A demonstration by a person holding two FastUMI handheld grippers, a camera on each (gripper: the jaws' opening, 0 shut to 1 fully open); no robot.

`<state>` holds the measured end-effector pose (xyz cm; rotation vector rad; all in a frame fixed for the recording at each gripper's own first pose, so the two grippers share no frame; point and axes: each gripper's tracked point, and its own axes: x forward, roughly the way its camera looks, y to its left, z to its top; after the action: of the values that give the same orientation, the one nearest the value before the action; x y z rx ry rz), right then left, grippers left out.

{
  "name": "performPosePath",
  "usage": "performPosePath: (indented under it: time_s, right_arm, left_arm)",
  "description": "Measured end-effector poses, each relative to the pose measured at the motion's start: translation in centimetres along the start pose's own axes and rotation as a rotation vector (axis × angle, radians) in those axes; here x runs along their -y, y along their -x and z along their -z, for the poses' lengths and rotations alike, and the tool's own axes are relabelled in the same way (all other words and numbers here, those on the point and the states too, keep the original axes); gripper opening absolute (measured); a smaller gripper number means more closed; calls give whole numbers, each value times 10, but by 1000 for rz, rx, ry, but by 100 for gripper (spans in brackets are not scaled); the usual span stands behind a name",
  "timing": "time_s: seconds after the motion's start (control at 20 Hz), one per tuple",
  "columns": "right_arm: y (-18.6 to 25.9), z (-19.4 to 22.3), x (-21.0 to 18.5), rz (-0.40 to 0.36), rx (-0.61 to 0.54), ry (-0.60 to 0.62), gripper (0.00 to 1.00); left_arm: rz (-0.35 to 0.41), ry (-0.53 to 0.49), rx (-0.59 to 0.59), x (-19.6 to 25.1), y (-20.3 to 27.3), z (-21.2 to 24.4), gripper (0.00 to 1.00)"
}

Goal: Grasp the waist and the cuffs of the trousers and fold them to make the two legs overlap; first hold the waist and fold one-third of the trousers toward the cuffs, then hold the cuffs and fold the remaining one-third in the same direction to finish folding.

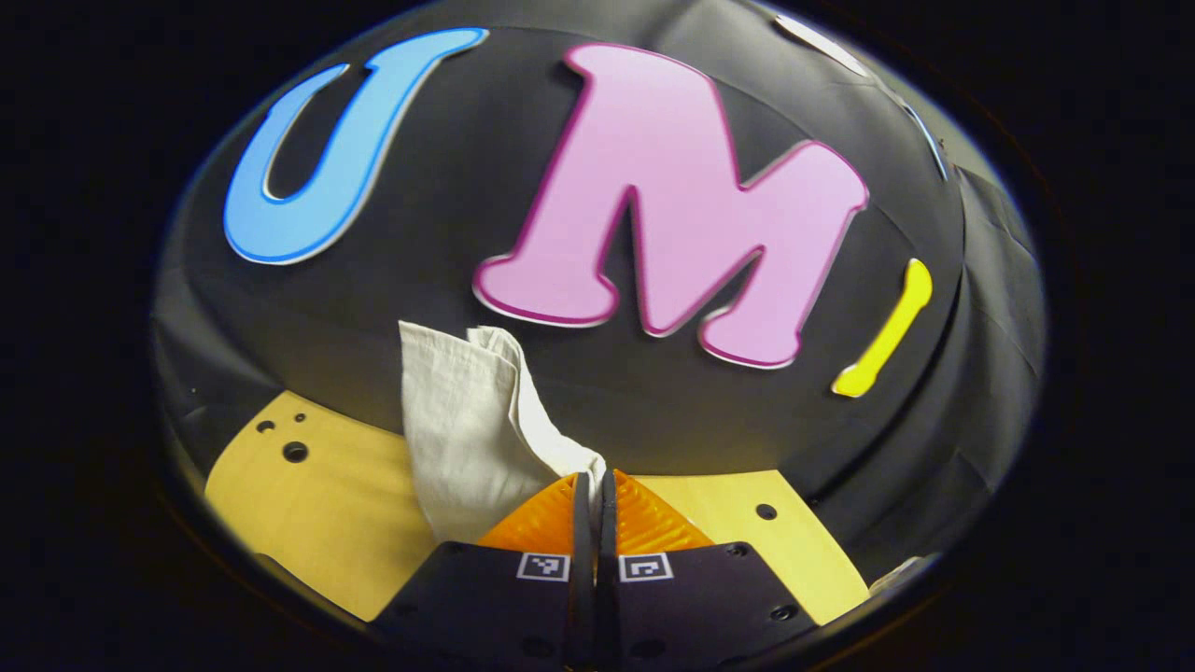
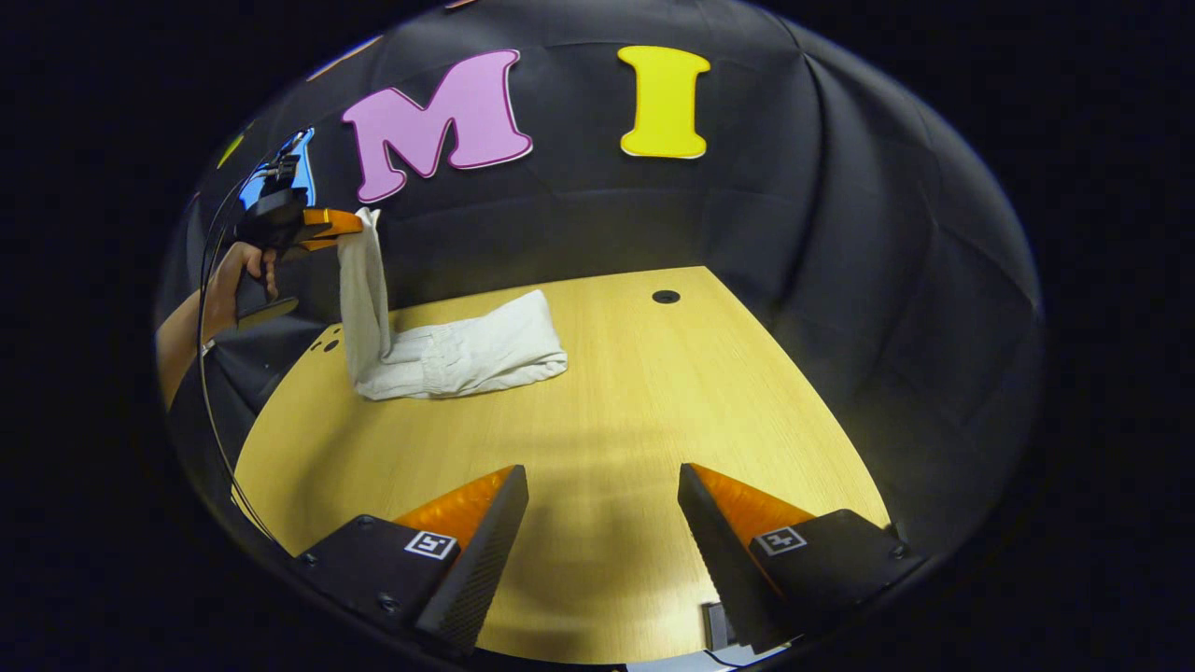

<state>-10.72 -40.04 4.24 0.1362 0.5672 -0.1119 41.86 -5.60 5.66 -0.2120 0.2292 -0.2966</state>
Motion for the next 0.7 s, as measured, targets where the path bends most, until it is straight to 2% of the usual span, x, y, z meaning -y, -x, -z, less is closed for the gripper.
performPosePath:
  time_s: [0.1,0.3,0.5,0.7]
  right_arm:
    - [0,4,10,16,-5,-27,99]
    - [6,11,30,52,-7,-61,99]
    - [15,21,50,92,-16,-89,99]
    - [23,25,59,118,-15,-138,99]
  left_arm:
    - [51,2,-40,34,-15,19,5]
    - [96,-30,-107,85,-40,63,5]
    - [135,-48,-193,120,-60,115,5]
    - [128,-50,-313,127,-74,176,5]
